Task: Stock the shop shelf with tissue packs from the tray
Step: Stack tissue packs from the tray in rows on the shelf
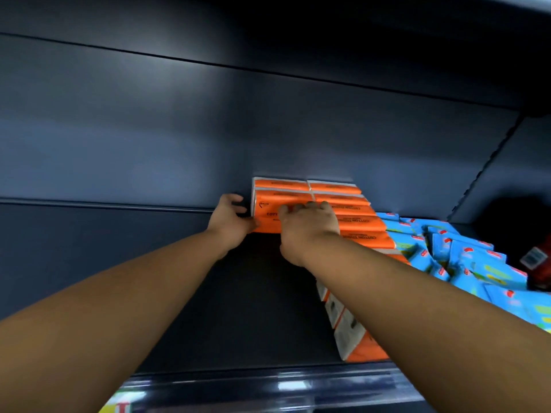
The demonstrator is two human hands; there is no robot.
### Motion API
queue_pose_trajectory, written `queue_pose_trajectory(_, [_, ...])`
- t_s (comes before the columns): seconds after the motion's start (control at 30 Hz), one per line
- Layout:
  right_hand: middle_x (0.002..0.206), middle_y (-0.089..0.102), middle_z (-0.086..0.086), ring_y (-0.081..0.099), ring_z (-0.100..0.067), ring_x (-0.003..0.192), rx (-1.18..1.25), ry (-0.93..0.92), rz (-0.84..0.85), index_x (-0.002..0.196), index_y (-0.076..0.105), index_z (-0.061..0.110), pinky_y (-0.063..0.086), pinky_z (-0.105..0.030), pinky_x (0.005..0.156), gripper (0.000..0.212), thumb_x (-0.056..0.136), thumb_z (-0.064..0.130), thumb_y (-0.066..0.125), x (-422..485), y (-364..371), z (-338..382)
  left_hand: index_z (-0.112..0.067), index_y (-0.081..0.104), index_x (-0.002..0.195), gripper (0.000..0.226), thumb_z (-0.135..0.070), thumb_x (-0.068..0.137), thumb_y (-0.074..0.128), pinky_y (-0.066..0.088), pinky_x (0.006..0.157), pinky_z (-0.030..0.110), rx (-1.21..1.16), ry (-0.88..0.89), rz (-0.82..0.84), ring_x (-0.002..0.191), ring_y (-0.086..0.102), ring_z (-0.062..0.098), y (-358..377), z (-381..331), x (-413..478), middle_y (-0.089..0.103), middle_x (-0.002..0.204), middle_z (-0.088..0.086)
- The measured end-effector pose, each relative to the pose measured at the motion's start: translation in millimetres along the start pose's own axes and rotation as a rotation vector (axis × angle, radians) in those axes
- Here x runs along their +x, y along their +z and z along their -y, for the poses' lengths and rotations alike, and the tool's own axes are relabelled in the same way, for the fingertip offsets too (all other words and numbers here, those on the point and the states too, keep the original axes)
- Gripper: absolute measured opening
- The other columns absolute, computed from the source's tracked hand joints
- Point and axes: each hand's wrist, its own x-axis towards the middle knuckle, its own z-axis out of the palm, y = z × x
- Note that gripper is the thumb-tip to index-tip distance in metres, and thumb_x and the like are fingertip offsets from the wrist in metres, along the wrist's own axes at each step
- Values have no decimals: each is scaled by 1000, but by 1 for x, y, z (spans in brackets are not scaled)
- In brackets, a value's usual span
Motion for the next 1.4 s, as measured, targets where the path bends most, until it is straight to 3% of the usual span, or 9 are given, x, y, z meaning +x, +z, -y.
queue_pose_trajectory(0.17, [139, 47, -11, 39, -32, 132, 41, -7, 36, 147, 26, 18, 17, -47, 112, 68, 89, 34, 59, -3, 2, -2, -16, 36, 138, 65, -10, 83, 71, 48, 75, 23, 137, 57, 53, 103, 53, 14, -5, -5, -5, 48, 125, 1])
queue_pose_trajectory(0.3, [130, 54, -9, 47, -32, 124, 156, -42, -42, 139, 34, 19, 24, -46, 106, 57, 89, 39, 54, -17, -3, -5, -18, 38, 137, 66, -14, 81, 73, 52, 93, 38, 205, 76, 127, 109, 56, 20, -27, -12, -18, 47, 132, 5])
queue_pose_trajectory(0.47, [122, 60, -10, 53, -33, 116, 400, -93, -150, 134, 35, 18, 40, -38, 89, 48, 92, 36, 51, -47, -10, -9, -21, 40, 131, 58, -16, 83, 73, 52, 87, 30, 450, 143, 309, 97, 62, 17, -75, -27, -64, 53, 113, -1])
queue_pose_trajectory(0.7, [85, 69, 4, 61, -24, 99, 649, -205, -308, 122, 45, 24, 33, -47, 109, 40, 86, 38, 54, -113, -14, 18, -16, 51, 115, 38, -14, 83, 72, 52, 69, 34, 315, 168, 387, 74, 59, 15, -123, -61, -169, 68, 97, 3])
queue_pose_trajectory(0.9, [72, 58, 10, 53, -3, 61, 1082, -208, -301, 109, 57, 22, 44, -21, 64, 23, 88, 19, 65, -194, 5, 67, -19, 58, 107, 28, -18, 83, 73, 50, 70, 29, 268, 169, 386, 68, 61, 12, -141, -38, -259, 69, 86, -2])
queue_pose_trajectory(1.03, [77, 61, 8, 54, -2, 64, 1205, -177, -126, 98, 63, 20, 43, -19, 65, 16, 86, 9, 64, -237, 60, 107, -16, 58, 104, 24, -9, 84, 70, 49, 68, 24, 237, 135, 351, 67, 60, 10, -141, 29, -312, 66, 83, 0])
queue_pose_trajectory(1.13, [89, 66, 4, 61, -10, 82, 1135, -208, 98, 95, 66, 18, 46, -22, 74, 11, 88, 10, 62, -265, 101, 127, -22, 56, 107, 26, -14, 85, 67, 45, 68, 18, 454, 148, 336, 74, 60, 7, -149, 79, -345, 63, 88, -7])
queue_pose_trajectory(1.3, [112, 66, -7, 60, -23, 102, 764, -204, 307, 111, 61, 13, 45, -28, 84, 22, 91, 20, 57, -289, 155, 144, -23, 50, 126, 43, -28, 86, 63, 46, 92, 35, 940, 169, 499, 112, 54, 17, -144, 131, -365, 56, 120, -2])
queue_pose_trajectory(1.4, [130, 54, -10, 56, -26, 113, 667, -162, 424, 128, 49, 14, 46, -31, 93, 35, 94, 20, 45, -295, 178, 144, -23, 48, 131, 45, -27, 87, 58, 46, 94, 37, 990, 148, 563, 119, 51, 22, -129, 145, -374, 49, 131, 1])
